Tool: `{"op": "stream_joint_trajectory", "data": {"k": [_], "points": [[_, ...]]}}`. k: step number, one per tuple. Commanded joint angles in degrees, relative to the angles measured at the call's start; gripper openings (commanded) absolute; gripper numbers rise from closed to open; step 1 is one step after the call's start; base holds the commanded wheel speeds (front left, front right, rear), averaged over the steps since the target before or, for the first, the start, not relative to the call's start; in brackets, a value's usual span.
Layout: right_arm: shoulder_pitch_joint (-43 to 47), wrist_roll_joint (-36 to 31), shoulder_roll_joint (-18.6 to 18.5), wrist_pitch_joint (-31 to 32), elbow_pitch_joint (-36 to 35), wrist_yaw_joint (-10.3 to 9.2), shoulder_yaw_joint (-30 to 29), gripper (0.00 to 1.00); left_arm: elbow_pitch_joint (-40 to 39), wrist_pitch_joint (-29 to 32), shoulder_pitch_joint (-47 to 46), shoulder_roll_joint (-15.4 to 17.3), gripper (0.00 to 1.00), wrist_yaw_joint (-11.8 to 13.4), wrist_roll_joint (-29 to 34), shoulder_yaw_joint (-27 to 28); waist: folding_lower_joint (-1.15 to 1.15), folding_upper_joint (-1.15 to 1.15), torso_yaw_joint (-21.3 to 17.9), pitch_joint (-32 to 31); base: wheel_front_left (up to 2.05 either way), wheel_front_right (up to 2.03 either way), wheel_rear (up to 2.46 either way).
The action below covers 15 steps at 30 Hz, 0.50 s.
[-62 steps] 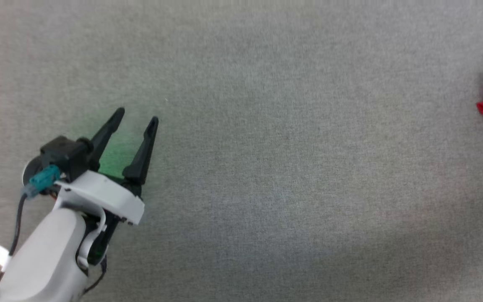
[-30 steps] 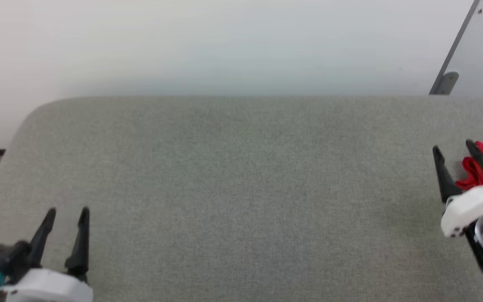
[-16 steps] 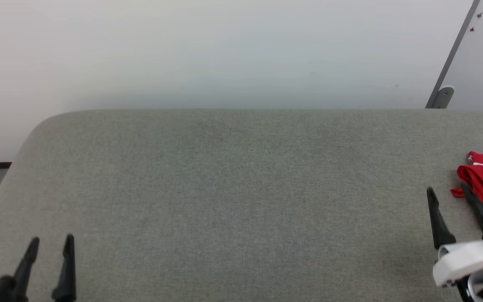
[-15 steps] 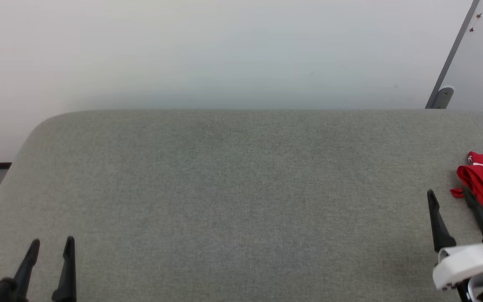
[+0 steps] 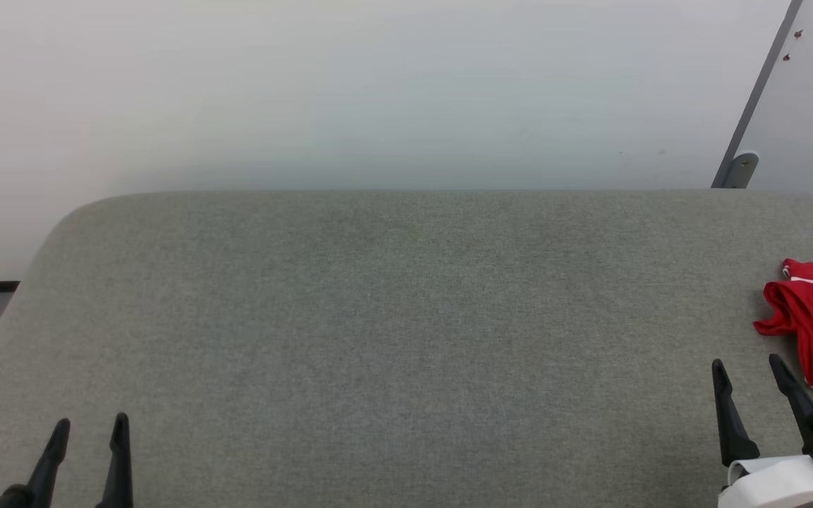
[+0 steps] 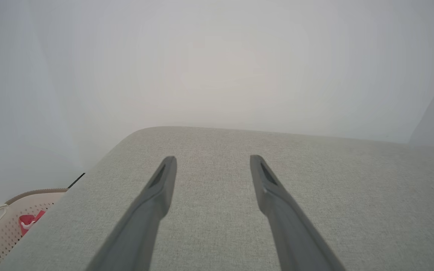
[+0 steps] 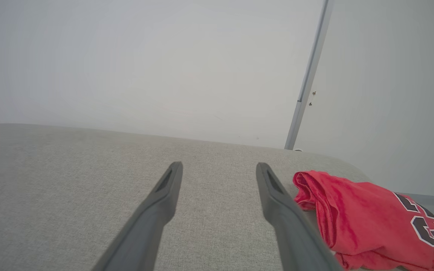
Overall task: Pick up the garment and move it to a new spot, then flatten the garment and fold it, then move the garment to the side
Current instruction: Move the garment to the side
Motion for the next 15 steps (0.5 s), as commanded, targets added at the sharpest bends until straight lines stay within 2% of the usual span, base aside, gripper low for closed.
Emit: {"op": "stream_joint_trajectory", "data": {"k": [1,15], "points": [[0.7,-0.3,0.3,0.0,-0.4,-0.12,0.0,1.0,-0.2,0.0,0.5,-0.2,1.0,-0.4,0.3,0.1,0.0,0.0,0.0,0.0,0.0,0.0,0.0],[1.0,-0.9,0.4,0.0,-0.8,-0.12,0.3,1.0,-1.2,0.0,0.9,0.0,1.0,-0.4,-0.6,-1.3,0.0,0.0,0.2,0.3,0.0,0.0,0.0]]}}
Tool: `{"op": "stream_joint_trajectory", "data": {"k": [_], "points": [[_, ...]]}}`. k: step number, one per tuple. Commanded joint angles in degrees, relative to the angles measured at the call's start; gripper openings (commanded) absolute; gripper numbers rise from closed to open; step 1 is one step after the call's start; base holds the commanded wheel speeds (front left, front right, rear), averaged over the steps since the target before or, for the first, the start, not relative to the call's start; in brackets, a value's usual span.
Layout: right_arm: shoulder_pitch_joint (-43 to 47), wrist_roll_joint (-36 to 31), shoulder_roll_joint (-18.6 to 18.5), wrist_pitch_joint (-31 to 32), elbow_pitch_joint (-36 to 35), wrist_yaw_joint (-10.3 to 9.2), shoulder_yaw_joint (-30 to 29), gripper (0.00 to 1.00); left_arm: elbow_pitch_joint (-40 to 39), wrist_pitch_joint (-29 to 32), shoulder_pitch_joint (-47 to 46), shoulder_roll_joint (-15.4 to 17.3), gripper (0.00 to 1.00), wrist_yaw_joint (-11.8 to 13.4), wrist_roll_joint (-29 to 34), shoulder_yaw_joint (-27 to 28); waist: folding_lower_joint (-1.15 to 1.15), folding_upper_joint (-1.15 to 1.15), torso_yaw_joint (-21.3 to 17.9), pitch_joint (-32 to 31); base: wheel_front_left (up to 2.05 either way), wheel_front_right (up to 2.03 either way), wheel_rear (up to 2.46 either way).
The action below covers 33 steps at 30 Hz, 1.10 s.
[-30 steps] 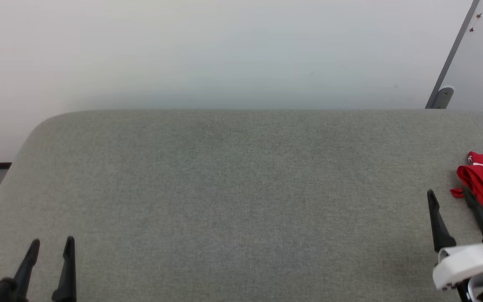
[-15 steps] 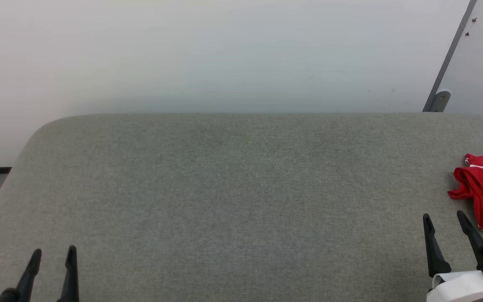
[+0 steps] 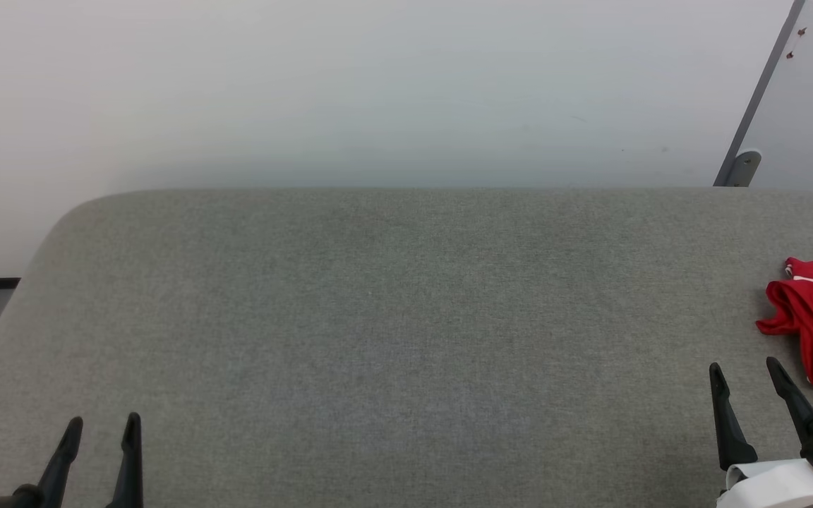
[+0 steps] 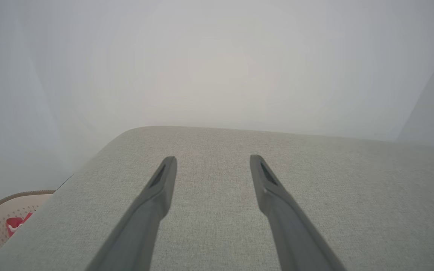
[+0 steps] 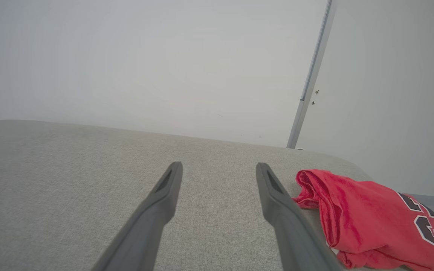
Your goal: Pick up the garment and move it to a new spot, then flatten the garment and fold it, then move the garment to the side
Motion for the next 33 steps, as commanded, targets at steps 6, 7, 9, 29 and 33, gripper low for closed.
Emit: {"op": "stream_joint_trajectory", "data": {"k": [6,7,9,29,33], "points": [[0.6,-0.8,0.5,0.0,-0.2,-0.12,0.2,1.0,-0.7,0.0,0.7,-0.4,1.0,-0.2,-1.4,0.4,0.0,0.0,0.2,0.1,0.0,0.0,0.0],[0.6,-0.8,0.4,0.0,-0.2,-0.12,0.2,1.0,-0.8,0.0,0.7,-0.5,1.0,-0.2,-1.5,0.4,0.0,0.0,0.2,0.1,0.0,0.0,0.0],[0.0,-0.4,0.4,0.0,0.2,0.0,0.1,0.0,-0.7,0.0,0.1,-0.5,0.0,0.0,-1.3,0.2,0.0,0.0,0.2,0.1,0.0,0.0,0.0],[-0.4,18.6,2.4,4.9,1.7,-0.01,-0.9,0.0,2.8,4.7,-2.8,-4.8,0.0,0.0,-16.4,-0.3,0.0,0.0,0.2,0.6,0.0,0.0,0.0],[-0.6,22.6,2.6,5.9,1.6,-0.02,-1.0,0.0,3.1,5.7,-3.5,-5.4,0.0,0.0,-19.7,-0.3,0.0,0.0,0.2,0.7,0.0,0.0,0.0]]}}
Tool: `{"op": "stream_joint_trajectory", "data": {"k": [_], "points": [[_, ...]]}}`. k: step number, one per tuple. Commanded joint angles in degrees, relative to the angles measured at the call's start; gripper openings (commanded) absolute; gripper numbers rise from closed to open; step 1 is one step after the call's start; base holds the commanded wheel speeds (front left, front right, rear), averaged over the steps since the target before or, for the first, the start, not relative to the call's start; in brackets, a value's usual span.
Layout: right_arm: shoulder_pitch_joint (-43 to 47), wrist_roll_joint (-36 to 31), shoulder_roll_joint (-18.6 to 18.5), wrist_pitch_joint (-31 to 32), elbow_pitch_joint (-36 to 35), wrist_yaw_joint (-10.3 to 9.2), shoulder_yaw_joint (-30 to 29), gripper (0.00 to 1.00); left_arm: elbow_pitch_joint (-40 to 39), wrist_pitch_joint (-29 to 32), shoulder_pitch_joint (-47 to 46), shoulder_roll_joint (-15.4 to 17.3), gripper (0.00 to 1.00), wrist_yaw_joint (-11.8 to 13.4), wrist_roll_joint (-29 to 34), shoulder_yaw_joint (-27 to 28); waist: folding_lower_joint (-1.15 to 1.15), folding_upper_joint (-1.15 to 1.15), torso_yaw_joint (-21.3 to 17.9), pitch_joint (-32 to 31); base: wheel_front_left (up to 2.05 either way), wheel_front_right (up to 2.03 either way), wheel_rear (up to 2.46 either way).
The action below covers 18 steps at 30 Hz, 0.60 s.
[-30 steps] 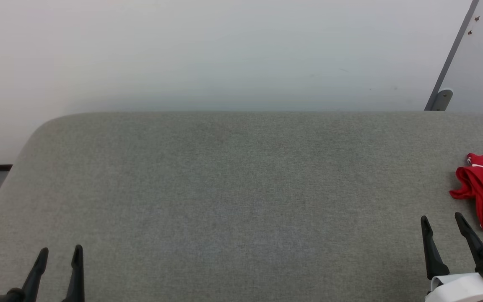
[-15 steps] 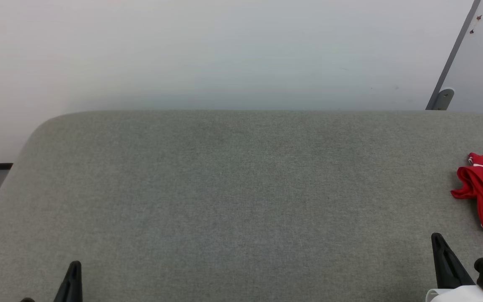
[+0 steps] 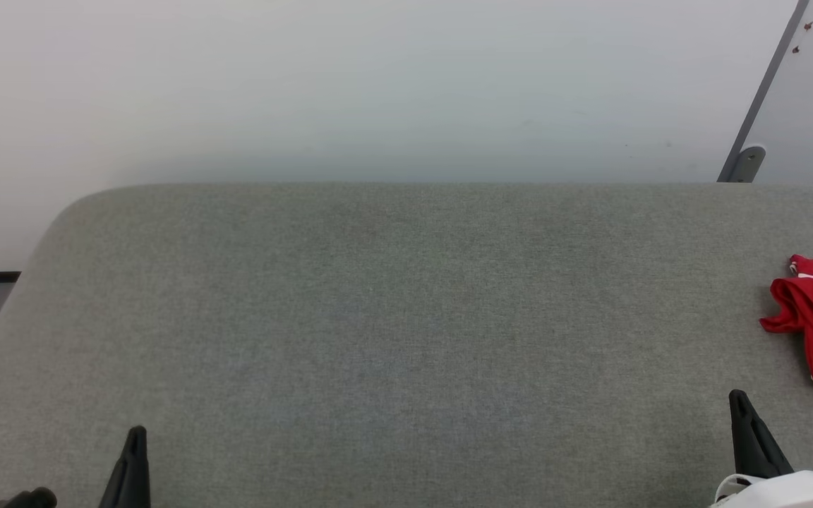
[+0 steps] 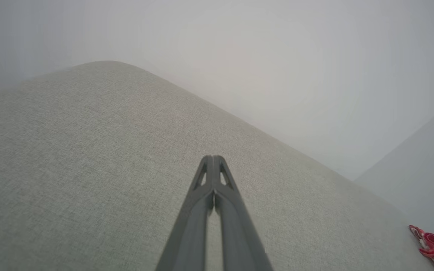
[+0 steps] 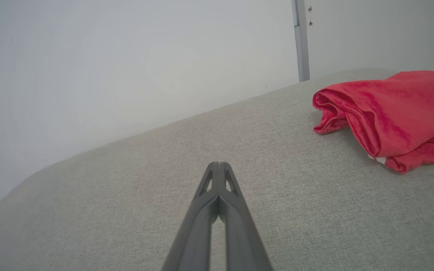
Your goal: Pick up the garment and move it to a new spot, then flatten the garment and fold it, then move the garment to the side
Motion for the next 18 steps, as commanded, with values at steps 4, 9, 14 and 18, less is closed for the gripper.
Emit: {"op": "stream_joint_trajectory", "data": {"k": [4,9,14,18], "points": [[-2.1,5.9,0.1,1.2,-1.2,-0.02,-0.6,0.0,-0.3,1.1,-2.2,-0.2,0.0,-0.1,-4.5,0.4,0.0,0.0,0.0,0.1,0.0,0.0,0.0],[-2.4,10.5,0.4,2.3,-1.3,-0.02,-0.7,0.0,0.1,2.3,-3.0,-0.9,0.0,-0.1,-8.2,0.4,0.0,0.0,0.0,0.2,0.0,0.0,0.0],[-2.7,14.8,0.7,3.4,-1.4,-0.03,-0.9,0.0,0.5,3.4,-3.9,-1.5,0.0,-0.1,-11.7,0.4,0.0,0.0,0.0,0.4,0.0,0.0,0.0],[-2.8,17.3,0.9,4.0,-1.5,-0.03,-1.0,0.0,0.7,4.0,-4.3,-1.9,0.0,-0.1,-13.7,0.4,0.0,0.0,0.0,0.4,0.0,0.0,0.0]]}}
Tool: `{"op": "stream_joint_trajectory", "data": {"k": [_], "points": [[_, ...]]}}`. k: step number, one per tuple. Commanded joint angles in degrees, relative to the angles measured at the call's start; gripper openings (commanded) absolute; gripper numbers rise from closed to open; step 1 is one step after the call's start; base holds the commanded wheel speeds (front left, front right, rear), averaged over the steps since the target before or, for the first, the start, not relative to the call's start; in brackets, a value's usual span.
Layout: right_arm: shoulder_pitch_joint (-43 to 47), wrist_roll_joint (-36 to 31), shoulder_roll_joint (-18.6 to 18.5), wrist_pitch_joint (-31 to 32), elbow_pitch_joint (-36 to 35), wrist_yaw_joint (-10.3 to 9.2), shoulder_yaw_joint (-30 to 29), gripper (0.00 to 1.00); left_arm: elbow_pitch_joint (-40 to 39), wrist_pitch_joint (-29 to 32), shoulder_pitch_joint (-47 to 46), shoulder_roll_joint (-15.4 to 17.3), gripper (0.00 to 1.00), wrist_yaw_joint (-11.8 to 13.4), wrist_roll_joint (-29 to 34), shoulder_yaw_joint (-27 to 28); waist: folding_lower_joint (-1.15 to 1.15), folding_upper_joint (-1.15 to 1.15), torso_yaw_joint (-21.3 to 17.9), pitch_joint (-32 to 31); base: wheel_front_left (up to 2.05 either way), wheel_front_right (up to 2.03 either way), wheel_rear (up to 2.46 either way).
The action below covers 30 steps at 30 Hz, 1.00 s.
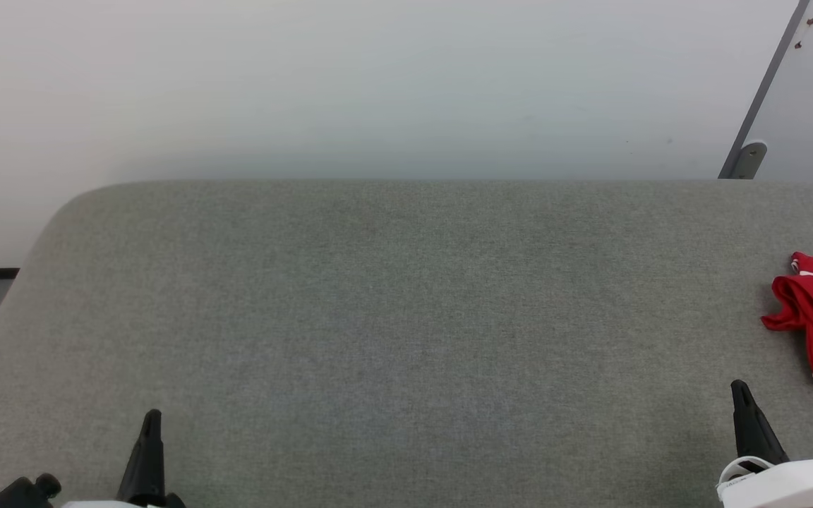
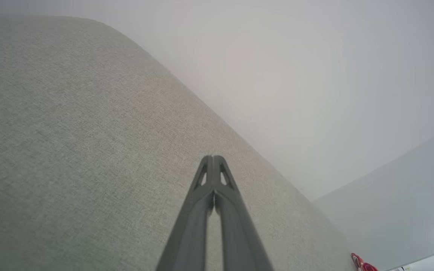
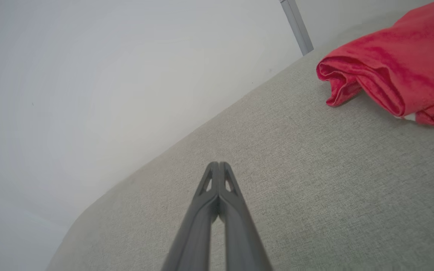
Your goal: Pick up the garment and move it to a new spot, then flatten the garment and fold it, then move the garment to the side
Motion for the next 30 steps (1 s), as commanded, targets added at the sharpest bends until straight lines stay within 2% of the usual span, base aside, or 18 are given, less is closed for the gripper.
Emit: {"op": "stream_joint_trajectory", "data": {"k": [1,30], "points": [[-1.6,1.7,0.0,0.3,-0.8,-0.03,-0.3,0.0,-0.4,0.3,-1.3,0.3,0.0,-0.1,-1.4,0.4,0.0,0.0,0.0,0.0,0.0,0.0,0.0],[-2.9,22.1,1.4,5.4,-1.3,-0.05,-1.2,0.0,1.2,5.4,-5.1,-2.7,0.0,-0.2,-17.7,0.4,0.0,0.0,0.0,0.7,0.0,0.0,0.0]]}}
